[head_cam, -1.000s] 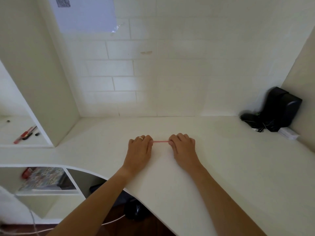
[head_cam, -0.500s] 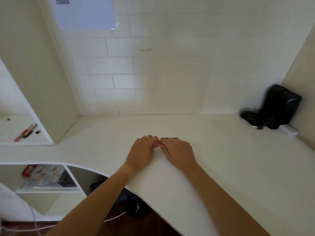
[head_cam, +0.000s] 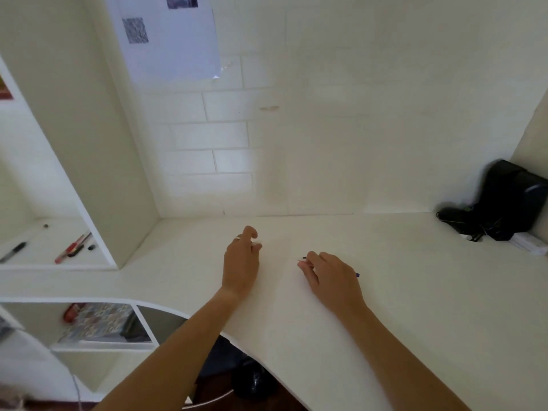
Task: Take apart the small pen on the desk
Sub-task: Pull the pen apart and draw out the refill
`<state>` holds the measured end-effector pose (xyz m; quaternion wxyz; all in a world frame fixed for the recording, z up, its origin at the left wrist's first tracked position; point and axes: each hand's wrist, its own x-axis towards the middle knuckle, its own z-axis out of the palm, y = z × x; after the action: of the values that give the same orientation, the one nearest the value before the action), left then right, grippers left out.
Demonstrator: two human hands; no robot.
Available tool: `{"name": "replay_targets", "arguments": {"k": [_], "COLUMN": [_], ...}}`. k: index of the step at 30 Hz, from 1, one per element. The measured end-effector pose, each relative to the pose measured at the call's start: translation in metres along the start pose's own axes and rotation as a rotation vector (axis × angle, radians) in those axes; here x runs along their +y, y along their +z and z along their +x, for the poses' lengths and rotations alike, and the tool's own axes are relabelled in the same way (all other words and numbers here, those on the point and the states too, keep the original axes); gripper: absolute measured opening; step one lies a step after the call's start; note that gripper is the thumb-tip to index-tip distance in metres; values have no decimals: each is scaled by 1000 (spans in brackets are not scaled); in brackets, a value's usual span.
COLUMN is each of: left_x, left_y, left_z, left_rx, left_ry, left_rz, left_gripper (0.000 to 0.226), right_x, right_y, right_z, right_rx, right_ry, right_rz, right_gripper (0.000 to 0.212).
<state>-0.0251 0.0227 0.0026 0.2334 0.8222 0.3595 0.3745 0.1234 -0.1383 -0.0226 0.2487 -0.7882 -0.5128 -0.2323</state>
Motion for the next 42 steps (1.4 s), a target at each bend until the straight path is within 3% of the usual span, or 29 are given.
{"name": "replay_targets", "arguments": {"k": [4,10,15,29,32,34,38,42], "left_x": [-5,-12,-15,-10,8,25,43,39], "left_y": [-3,15,33,34,25,20,23,28], "left_z": [24,33,36,50,29,1,-38,-37], "left_rx": [-41,-37,-54,-127,18,49,-134,-259], "left_ry": [15,-118,-200,-157,-48,138,467,427], "left_rz": [92,-115,-129,25,-26,-18,64,41], "left_gripper": [16,10,13,25,32,35,25,33], "right_x": [0,1,2,0,-1,-1,1,4], "right_y": [2,3,5,1,-2,-2,0,-1], "right_z": [1,1,2,3,3,2,3,2], "right_rx": [-20,-33,-42,-64,-66,-91,-164,-176], "right_ry": [12,49,55,54,35,2,-71,-98], "right_rz": [-8,20,32,65,111,161,257,293], "right_gripper": [32,29,28,30,29,23,11,12]}}
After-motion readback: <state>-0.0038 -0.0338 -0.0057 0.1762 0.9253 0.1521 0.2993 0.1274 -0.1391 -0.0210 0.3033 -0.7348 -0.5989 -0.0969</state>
